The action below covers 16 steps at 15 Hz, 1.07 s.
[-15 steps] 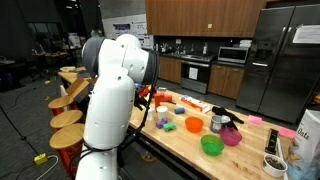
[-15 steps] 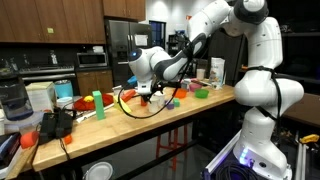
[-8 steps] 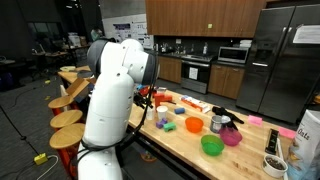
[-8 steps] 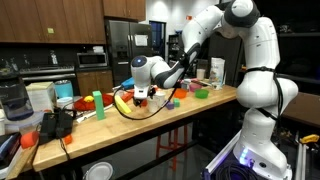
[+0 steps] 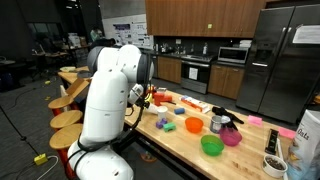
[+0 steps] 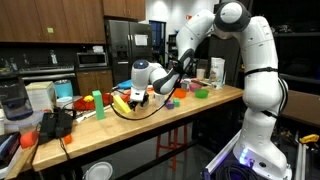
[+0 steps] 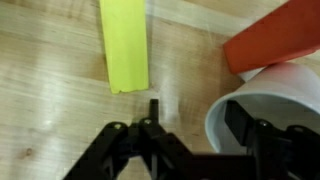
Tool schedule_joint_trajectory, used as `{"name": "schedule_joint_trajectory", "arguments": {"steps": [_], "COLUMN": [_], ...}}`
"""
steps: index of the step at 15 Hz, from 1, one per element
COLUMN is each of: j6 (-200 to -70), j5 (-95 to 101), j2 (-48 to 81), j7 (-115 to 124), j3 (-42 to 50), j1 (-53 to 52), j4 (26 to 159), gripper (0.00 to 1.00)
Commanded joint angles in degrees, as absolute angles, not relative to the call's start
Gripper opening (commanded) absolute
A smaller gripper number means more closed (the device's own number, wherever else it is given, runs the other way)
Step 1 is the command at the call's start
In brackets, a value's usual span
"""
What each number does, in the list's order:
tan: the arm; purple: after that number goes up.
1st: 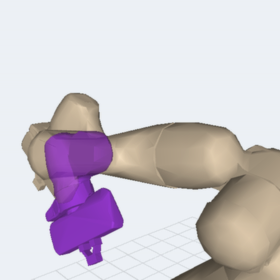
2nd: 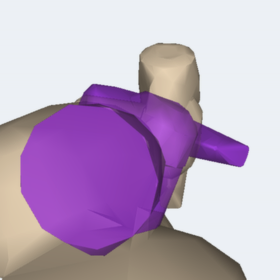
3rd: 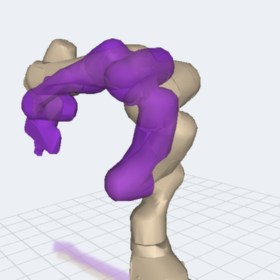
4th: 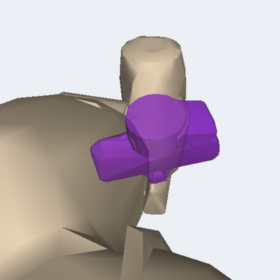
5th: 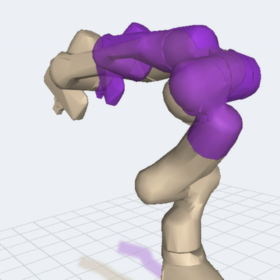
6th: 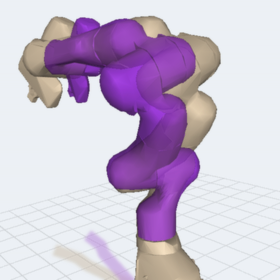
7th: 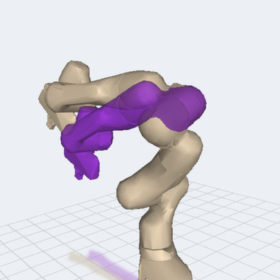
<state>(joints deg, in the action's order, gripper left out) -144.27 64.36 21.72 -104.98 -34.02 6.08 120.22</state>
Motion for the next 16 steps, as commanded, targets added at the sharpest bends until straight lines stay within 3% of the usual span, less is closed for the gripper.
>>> {"name": "schedule_joint_trajectory", "arguments": {"steps": [1, 6, 16], "j6": [-146.1, -144.5, -135.9], "j5": [57.1, 48.3, 37.3], "j2": [20.1, 18.7, 12.6], "j7": [-108.1, -110.2, -109.8], "j3": [-27.2, -23.1, -21.1], "j1": [-0.9, -6.7, -12.9], "j4": [120.2, 120.9, 123.7], "gripper": [0.38, 0.01, 0.01]}}
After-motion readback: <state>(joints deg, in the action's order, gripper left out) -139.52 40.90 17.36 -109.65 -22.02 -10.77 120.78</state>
